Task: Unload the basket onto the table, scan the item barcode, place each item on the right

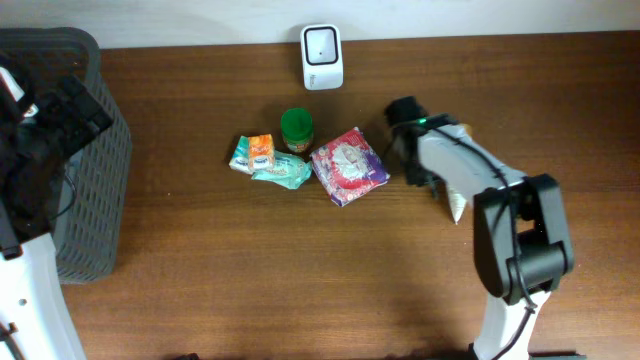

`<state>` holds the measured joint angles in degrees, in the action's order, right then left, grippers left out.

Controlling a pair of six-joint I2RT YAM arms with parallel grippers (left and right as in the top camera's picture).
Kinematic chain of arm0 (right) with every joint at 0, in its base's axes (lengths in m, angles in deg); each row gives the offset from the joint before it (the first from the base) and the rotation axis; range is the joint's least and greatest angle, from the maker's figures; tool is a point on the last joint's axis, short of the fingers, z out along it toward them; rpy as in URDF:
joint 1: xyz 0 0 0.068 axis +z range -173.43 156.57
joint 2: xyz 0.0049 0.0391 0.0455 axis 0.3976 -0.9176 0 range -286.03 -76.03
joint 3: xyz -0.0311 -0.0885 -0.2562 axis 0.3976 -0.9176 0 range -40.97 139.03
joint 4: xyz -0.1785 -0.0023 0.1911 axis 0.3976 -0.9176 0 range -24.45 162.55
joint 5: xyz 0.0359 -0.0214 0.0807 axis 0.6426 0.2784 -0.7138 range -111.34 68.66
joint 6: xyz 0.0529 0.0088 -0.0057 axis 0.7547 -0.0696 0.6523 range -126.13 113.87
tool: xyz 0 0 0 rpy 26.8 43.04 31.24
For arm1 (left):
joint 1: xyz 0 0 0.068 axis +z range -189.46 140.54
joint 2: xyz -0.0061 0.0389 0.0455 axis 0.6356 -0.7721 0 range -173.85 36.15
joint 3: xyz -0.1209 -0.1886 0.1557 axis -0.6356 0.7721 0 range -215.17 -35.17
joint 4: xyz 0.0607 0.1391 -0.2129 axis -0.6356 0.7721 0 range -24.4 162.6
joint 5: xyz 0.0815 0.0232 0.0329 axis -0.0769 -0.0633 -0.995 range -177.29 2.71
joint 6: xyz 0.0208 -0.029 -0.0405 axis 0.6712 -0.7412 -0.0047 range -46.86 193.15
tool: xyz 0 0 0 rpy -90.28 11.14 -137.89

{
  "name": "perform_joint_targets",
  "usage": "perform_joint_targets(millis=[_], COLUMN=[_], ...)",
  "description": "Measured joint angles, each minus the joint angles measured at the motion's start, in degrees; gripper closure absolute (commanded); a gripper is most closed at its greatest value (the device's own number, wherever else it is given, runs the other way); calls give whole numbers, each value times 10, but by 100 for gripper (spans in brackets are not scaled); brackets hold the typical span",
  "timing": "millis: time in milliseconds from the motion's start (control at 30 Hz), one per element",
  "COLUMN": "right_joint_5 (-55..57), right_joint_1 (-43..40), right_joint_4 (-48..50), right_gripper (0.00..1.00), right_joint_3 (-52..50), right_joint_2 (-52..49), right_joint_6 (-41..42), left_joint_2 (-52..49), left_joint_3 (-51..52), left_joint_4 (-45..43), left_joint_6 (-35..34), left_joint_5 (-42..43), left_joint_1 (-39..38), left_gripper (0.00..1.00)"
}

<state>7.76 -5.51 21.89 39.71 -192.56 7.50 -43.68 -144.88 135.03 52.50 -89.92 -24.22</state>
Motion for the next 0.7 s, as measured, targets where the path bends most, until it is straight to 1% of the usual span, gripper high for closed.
perform_joint_targets(millis=[33, 100, 133, 167, 233, 300, 333, 400, 467, 567, 667, 700], right_joint_5=[-22, -38, -42, -47, -59, -78, -108, -179, -276, -351, -375, -374], right_joint_1=[32, 61, 70, 74, 61, 26, -3, -71, -126, -158, -160, -160], right_joint_4=[-3, -22, -39, -68, -126, -145, -155, -158, -149, -123, -93, -77], right_gripper=[51, 50, 46, 36, 26, 25, 25, 25, 26, 26, 26, 29], right_joint_3=[7, 33, 54, 90, 160, 194, 197, 196, 190, 161, 125, 115], right_joint_2=[0, -1, -1, -1, -2, -1, -1, -2, -7, -30, -40, -40], right_joint_6=[2, 1, 1, 2, 3, -5, -21, -51, -92, -118, -126, -127], left_joint_2=[0, 0, 0, 0, 0, 0, 0, 0, 0, 0, 0, 0], left_joint_3=[0, 0, 0, 0, 0, 0, 0, 0, 0, 0, 0, 0], left_joint_4=[0, 0, -1, 0, 0, 0, 0, 0, 0, 0, 0, 0], left_joint_6=[0, 0, 0, 0, 0, 0, 0, 0, 0, 0, 0, 0], left_joint_5=[0, 0, 0, 0, 0, 0, 0, 0, 0, 0, 0, 0], left_joint_1=[0, 0, 0, 0, 0, 0, 0, 0, 0, 0, 0, 0], left_gripper=[1, 1, 1, 1, 1, 1, 1, 1, 1, 1, 1, 1])
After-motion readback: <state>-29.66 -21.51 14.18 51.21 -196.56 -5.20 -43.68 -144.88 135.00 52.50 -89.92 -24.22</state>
